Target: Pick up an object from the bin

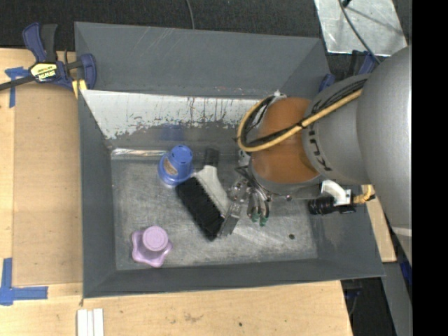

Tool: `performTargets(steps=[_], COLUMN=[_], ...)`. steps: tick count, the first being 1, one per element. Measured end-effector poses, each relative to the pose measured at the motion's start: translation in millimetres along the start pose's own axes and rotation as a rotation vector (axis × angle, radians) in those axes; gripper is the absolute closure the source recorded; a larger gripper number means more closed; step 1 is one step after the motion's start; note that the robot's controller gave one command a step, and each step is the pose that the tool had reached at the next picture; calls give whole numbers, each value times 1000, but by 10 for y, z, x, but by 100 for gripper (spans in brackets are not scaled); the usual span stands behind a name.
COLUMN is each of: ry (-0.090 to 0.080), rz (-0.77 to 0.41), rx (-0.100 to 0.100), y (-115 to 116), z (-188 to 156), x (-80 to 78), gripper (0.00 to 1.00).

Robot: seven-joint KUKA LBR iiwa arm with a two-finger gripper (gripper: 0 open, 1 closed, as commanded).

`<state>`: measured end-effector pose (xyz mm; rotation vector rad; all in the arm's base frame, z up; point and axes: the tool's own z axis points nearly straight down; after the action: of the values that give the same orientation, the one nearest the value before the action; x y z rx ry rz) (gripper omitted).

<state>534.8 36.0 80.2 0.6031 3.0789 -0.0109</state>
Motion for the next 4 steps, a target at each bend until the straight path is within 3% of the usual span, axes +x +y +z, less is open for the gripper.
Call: performTargets(steps=[1,4], ry=[9,5], rz=[-2,-4], rx=[-1,-5], y=[3,9], z=[-190,-459], x=[18,8], gripper=[100,100])
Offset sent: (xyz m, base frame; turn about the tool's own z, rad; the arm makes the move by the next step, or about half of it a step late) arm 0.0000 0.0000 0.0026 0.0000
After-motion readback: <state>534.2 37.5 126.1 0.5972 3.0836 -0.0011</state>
